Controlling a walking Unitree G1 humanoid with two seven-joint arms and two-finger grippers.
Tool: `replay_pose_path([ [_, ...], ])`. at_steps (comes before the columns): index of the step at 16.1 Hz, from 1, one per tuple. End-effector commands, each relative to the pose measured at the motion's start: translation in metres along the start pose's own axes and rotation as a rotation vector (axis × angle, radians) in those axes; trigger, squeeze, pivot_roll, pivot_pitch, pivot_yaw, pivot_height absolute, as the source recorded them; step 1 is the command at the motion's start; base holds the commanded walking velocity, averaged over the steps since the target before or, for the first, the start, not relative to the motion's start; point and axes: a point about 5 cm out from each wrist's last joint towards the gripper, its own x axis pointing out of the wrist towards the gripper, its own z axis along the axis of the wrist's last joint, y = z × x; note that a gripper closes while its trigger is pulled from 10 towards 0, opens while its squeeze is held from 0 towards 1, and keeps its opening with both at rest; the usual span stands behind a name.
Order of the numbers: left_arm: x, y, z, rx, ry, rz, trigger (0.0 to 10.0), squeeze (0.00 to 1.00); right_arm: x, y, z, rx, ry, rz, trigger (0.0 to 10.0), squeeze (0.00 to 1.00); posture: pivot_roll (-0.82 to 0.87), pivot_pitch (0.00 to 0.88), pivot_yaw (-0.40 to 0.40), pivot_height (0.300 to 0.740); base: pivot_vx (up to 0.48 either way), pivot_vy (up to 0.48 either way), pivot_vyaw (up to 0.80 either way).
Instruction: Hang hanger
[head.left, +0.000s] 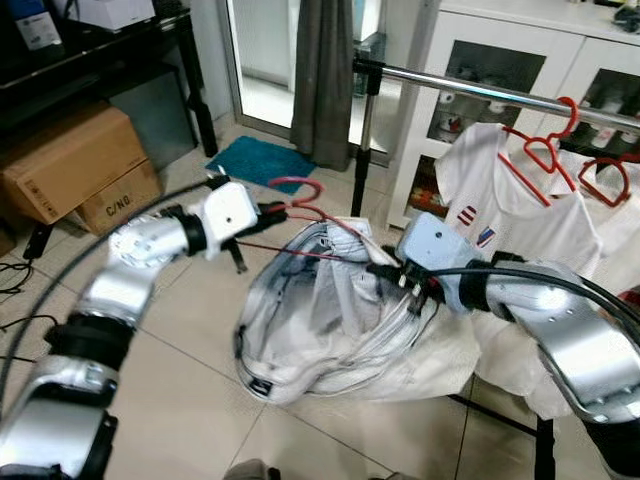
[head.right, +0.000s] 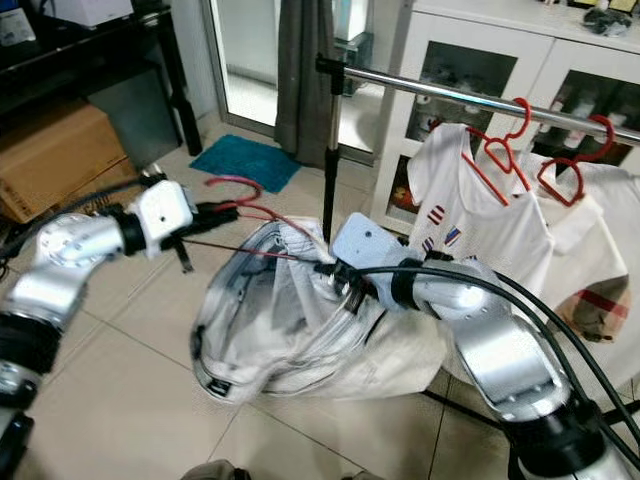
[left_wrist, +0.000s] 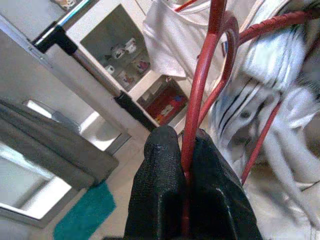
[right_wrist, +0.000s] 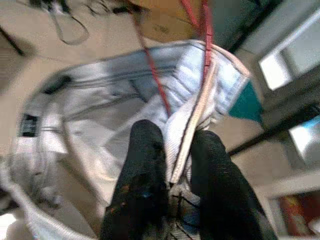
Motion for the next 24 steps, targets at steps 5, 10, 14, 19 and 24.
replay_pose_path([
  [5,-0.009,0.017,0.005,0.018,-0.014,0.063,0.0,0.0,0.0,0.001,0.009,0.079,-0.066,0.012,0.0,0.0,-0.06,0.0,0.0,0.74,0.0,0.0,0.0],
  [10,-0.022,-0.015,-0.002,-0.032,0.001,-0.081,0.0,0.0,0.001,-0.03,-0.035,0.305,0.106,-0.349,0.0,0.0,-0.07,0.0,0.011,0.74,0.0,0.0,0.0],
  [14,-0.053,-0.046,0.0,-0.195,0.01,-0.154,0.0,0.0,0.0,-0.04,-0.054,0.448,0.112,-0.463,0.0,0.0,-0.06,0.0,-0.008,0.74,0.0,0.0,0.0],
  [19,-0.073,-0.052,0.0,-0.353,0.032,0.002,0.0,0.0,0.007,-0.03,-0.085,0.658,0.08,-0.52,0.0,0.0,-0.03,0.0,-0.03,0.74,0.0,0.0,0.0],
  [24,-0.04,-0.081,-0.016,-0.615,0.078,0.362,10.0,0.0,0.007,0.006,-0.094,0.83,-0.048,-0.69,4.9,0.0,-0.06,0.0,0.001,0.74,0.0,0.0,0.0],
])
